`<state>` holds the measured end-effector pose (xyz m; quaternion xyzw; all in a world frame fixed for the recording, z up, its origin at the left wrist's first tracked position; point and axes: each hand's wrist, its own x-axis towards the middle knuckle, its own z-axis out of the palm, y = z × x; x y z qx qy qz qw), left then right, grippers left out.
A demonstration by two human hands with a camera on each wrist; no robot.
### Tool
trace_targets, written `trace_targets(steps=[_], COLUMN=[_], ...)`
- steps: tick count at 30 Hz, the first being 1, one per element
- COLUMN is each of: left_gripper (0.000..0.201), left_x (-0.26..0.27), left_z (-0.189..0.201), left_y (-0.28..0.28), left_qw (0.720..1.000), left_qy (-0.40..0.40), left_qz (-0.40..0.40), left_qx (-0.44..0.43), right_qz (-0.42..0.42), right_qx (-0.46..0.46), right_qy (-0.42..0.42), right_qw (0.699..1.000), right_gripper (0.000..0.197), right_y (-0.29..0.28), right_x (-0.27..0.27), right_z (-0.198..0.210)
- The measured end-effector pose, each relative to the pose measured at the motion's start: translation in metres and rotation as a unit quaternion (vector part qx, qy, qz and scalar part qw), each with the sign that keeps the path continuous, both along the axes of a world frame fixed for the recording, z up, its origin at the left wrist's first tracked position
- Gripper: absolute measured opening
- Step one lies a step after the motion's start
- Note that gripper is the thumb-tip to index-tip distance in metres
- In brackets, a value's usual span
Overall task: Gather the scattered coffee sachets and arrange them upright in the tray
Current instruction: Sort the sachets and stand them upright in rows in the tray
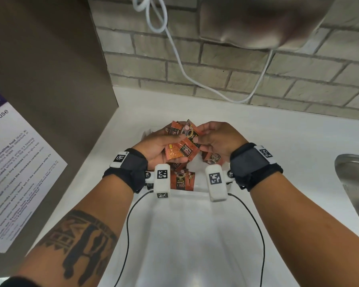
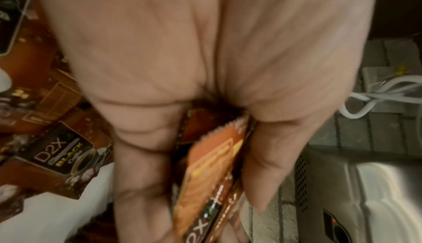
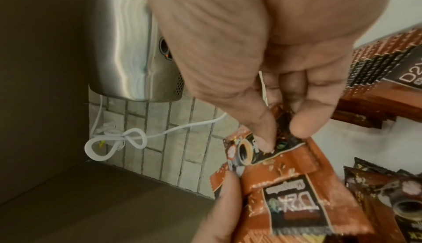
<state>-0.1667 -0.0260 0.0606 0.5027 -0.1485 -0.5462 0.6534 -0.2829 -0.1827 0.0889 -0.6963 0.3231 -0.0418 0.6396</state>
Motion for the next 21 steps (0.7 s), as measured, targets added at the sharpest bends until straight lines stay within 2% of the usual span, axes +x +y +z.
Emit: trace_targets(steps=[3,6,9,13,17,19,20,21], left_gripper=[0.040,0.036,0.044,0.051,0.054,0.054,0.053,0.053], left_x=[0.001,0.001,0.002,0.003,0.005,0.004,0.004,0.003], left_z=[-0.002,-0.005,-0.009,-0.013,-0.017,-0.017,-0.016,-0.015], left_y=[-0.001,-0.002,-0.001,0.005,0.009,0.009,0.009,0.009], left_qw=[0.999,0.997,0.995,0.994,0.992,0.992,0.992,0.992], left_qy=[-0.028,-0.037,-0.052,-0.048,-0.044,-0.047,-0.050,-0.051], left_qz=[0.023,0.069,0.079,0.092,0.100,0.099,0.097,0.092], left_qx=[0.000,-0.018,-0.032,-0.045,-0.057,-0.065,-0.066,-0.068], right_qz=[-0.010,-0.035,-0.058,-0.101,-0.133,-0.108,-0.094,-0.092], right_qx=[-0.020,-0.027,-0.024,0.059,0.134,0.117,0.103,0.094], right_qy=[0.011,0.020,0.005,-0.088,-0.175,-0.152,-0.139,-0.138], right_qw=[1.000,0.999,0.998,0.989,0.966,0.976,0.980,0.982], right_gripper=[0.020,0.032,0.035,0.018,0.011,0.034,0.042,0.041], right_y=[0.000,0.005,0.010,0.014,0.015,0.019,0.023,0.025], right_x=[0.004,0.007,0.007,0.007,0.006,0.007,0.007,0.008], right_z=[-0.004,-0.012,-0.016,-0.015,-0.009,-0.007,-0.007,-0.007])
